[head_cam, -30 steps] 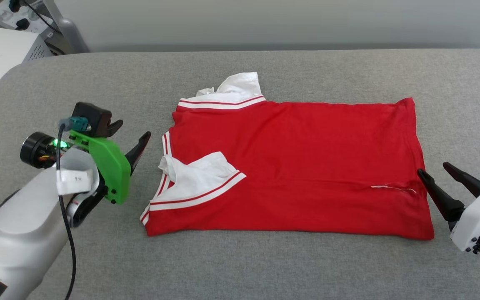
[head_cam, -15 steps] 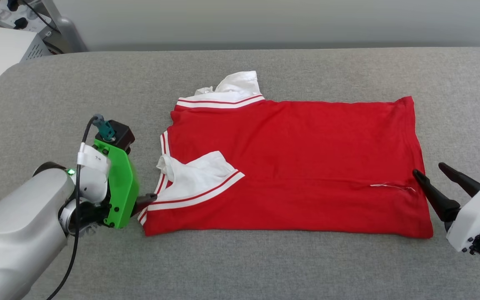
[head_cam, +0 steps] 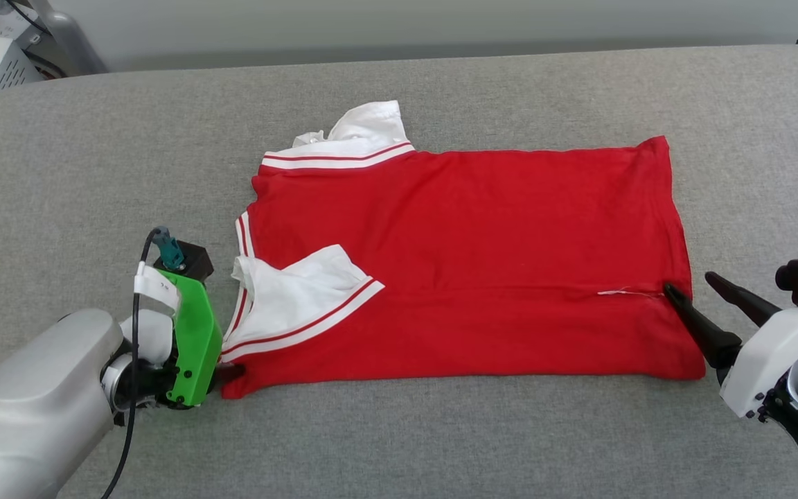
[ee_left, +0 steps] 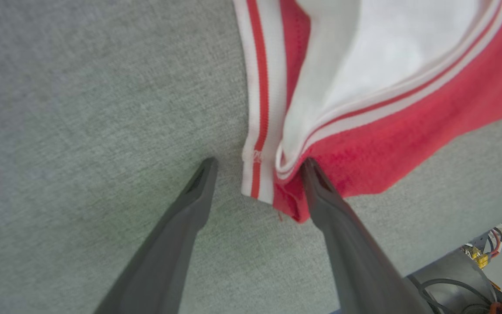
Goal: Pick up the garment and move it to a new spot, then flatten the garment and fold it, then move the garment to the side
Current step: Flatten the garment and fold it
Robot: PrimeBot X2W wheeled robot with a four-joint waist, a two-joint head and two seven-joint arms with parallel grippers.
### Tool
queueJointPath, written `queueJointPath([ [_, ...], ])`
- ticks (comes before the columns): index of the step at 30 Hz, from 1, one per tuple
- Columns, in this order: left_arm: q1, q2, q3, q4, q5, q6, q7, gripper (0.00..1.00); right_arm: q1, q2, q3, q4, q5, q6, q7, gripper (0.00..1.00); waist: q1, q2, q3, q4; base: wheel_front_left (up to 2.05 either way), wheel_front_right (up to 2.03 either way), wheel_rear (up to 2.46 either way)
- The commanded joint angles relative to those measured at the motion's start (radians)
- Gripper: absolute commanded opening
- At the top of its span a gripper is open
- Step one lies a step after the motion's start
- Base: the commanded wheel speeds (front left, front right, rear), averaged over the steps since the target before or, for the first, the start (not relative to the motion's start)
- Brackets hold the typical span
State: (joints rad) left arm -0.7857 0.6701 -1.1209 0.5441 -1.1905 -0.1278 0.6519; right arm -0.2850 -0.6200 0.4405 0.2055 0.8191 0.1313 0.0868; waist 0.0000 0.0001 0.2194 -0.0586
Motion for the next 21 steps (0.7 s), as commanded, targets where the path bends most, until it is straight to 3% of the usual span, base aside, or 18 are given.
queueJointPath([
  [1, 0.046, -0.024, -0.028, 0.014, -0.018, -0.003, 0.003, 1.00, -0.020, 0.003, 0.003, 0.000, -0.009, -0.001, 0.001, 1.00, 0.0000, -0.0001, 0.009, -0.009, 0.00, 0.00, 0.00],
  [4, 0.060, -0.031, -0.050, 0.023, -0.020, -0.003, -0.012, 1.00, -0.027, 0.001, 0.004, 0.003, -0.008, -0.001, 0.002, 1.00, 0.0000, -0.0001, 0.010, -0.012, 0.00, 0.00, 0.00],
  [5, 0.063, -0.031, -0.058, 0.022, -0.022, -0.003, -0.019, 0.25, -0.030, -0.002, 0.004, 0.003, -0.011, -0.001, 0.001, 1.00, 0.0000, -0.0001, 0.009, -0.013, 0.00, 0.00, 0.00],
  [6, 0.064, -0.030, -0.063, 0.020, -0.021, -0.003, -0.028, 0.00, -0.033, -0.005, 0.004, 0.003, -0.014, -0.001, 0.000, 1.00, 0.0000, -0.0001, 0.006, -0.013, 0.00, 0.00, 0.00],
  [14, 0.041, -0.010, -0.039, -0.014, -0.039, -0.003, -0.174, 0.00, -0.052, -0.072, -0.037, -0.023, -0.053, -0.001, 0.044, 1.00, 0.0000, -0.0001, -0.033, 0.007, 0.00, 0.00, 0.00],
  [21, 0.009, 0.024, -0.049, -0.095, -0.011, -0.003, -0.264, 0.00, -0.074, -0.168, -0.036, -0.085, -0.035, -0.001, 0.286, 1.00, 0.0000, -0.0001, -0.056, 0.018, 0.00, 0.00, 0.00],
])
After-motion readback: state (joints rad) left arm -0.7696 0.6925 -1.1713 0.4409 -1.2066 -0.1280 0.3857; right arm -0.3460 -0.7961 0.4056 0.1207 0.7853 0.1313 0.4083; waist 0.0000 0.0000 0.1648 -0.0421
